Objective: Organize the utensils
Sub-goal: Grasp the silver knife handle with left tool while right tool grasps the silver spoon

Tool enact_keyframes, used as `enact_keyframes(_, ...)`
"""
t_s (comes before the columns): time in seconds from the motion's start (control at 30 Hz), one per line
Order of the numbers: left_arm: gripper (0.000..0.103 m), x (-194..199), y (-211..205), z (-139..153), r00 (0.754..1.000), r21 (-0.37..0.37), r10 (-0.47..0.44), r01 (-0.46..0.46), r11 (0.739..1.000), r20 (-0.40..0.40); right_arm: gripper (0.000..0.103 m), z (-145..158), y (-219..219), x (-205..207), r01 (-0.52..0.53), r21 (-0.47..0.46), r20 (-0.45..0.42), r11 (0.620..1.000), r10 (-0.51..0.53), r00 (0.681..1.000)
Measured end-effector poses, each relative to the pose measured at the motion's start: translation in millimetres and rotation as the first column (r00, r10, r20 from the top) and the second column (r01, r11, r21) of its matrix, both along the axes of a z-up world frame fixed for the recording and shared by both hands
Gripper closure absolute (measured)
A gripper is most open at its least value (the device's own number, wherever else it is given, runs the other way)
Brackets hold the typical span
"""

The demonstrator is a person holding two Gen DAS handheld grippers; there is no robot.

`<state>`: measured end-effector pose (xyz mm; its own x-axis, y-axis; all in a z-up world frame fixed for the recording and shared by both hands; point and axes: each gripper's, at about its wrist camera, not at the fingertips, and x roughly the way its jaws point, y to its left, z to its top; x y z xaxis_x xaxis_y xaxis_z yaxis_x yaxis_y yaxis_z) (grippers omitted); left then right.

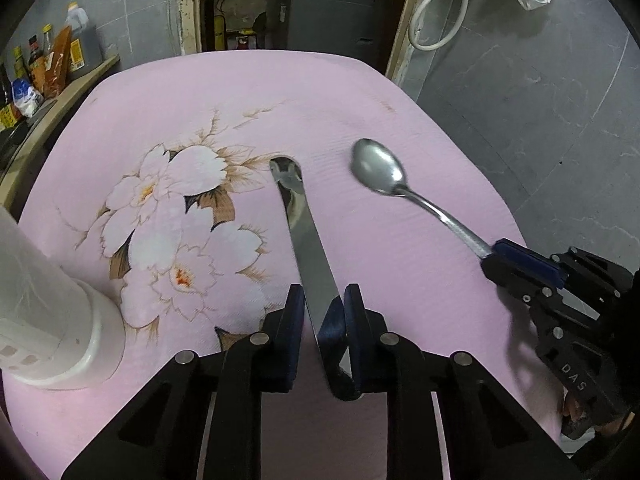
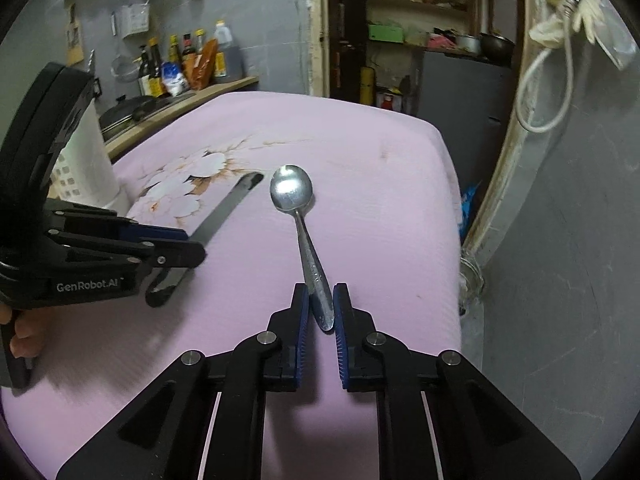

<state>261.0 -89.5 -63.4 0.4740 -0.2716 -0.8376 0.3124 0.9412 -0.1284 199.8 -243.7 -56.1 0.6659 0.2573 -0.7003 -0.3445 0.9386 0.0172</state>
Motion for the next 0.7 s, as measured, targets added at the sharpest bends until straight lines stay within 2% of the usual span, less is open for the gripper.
enact_keyframes(0.13,0.088,-6,13,-1,1.0,-0.008,0.014,-0.014,1.0,-0.01,0.093,1,0,-4,0.007,0.001,0.0,1.0,-0.007,1.0)
enact_keyframes(0.3,0.089,-24,26,-2,1.0,0.007,0.009,-0.009,1.0,0.016,0.092,0,-5,-2,0.003,0.034,-0.015,0.999,-0.002,1.0)
enact_keyframes(0.4,0.089,-30,31,0,1.0,0.003,0.002,-0.002,1.0,0.014,0.089,1,-4,5,-0.014,0.043,-0.029,0.999,0.016,0.999)
enact_keyframes(0.43,0.089,-31,31,0,1.0,0.007,-0.005,0.005,1.0,0.013,0.084,1,-3,8,-0.023,0.045,-0.035,0.999,0.025,0.999)
enact_keyframes(0.47,0.088,-31,29,0,1.0,0.019,-0.013,0.013,1.0,0.015,0.076,2,-2,11,-0.032,0.046,-0.042,0.998,0.034,0.999)
enact_keyframes(0.53,0.087,-31,22,1,0.999,0.06,-0.026,0.024,0.998,0.026,0.071,5,2,21,-0.052,0.037,-0.054,0.998,0.054,0.997)
enact_keyframes(0.7,0.081,-23,3,-4,0.996,0.173,-0.07,0.058,0.983,0.062,0.07,7,15,55,-0.114,0.005,-0.097,0.993,0.114,0.989)
